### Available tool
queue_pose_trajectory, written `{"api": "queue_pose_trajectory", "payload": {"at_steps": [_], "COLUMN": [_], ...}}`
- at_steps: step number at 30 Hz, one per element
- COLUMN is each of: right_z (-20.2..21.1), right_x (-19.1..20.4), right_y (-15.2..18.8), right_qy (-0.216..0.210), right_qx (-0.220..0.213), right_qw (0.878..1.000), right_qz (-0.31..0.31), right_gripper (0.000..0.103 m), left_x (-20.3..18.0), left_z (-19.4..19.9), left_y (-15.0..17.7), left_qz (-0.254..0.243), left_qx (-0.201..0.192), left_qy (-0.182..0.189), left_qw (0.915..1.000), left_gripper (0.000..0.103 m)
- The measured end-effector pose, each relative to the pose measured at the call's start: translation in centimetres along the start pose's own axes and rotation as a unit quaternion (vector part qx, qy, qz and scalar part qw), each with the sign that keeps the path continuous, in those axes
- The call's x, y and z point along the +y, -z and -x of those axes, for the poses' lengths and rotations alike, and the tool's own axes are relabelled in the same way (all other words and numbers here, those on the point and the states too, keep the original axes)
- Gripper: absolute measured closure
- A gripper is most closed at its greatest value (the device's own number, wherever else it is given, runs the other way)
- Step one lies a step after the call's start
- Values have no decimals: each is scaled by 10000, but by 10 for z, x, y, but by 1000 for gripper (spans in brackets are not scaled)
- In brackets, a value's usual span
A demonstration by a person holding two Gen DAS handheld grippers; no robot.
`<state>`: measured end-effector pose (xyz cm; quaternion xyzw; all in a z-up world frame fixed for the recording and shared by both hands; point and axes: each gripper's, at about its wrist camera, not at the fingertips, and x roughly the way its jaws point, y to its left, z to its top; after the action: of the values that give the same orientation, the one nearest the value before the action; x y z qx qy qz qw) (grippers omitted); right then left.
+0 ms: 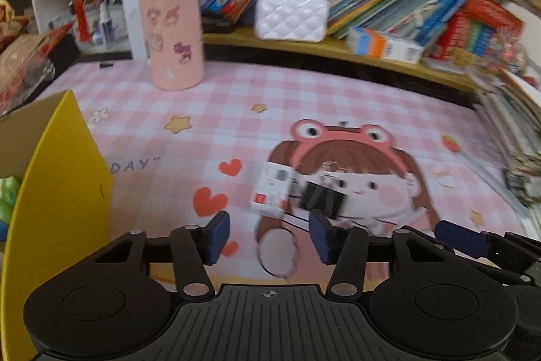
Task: Organize objects
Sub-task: 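Grasp the white card with the left gripper while the right grasps the black binder clip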
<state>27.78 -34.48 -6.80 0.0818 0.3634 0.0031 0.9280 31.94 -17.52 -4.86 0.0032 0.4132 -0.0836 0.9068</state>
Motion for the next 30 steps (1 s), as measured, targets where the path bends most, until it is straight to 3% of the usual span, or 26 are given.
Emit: {"api": "queue_pose_trajectory", "payload": {"at_steps": [4,13,19,20,26,30], "right_z": [-34,-83,-73,-69,-50,-42], "right_x": [14,40,25,19,-4,-12], "right_y": [-11,-20,-22,-22,-24,-23], "right_qy": [-352,-587,-367,-330,-163,-114], "right_qx": [65,148,13,3,-50,-84], "right_qw": [9990,9965,9974,9979,9992,9996], "right_qz": [282,582,625,557,356,251], "right_gripper": [66,65,71,79,80,81], "left_x": [14,26,10,7,-17,-26], "left_z": [-5,-17,-30,-33,-62,-73], "left_y": [-9,-18,-22,-22,-20,-12], "left_qz": [234,349,240,217,-129,-434], "left_qx": [-27,18,68,83,339,303], "left_qy": [-193,-372,-144,-105,7,-228], "left_qw": [9995,9987,9996,9997,9993,9983], "left_gripper": [57,56,56,56,56,61]}}
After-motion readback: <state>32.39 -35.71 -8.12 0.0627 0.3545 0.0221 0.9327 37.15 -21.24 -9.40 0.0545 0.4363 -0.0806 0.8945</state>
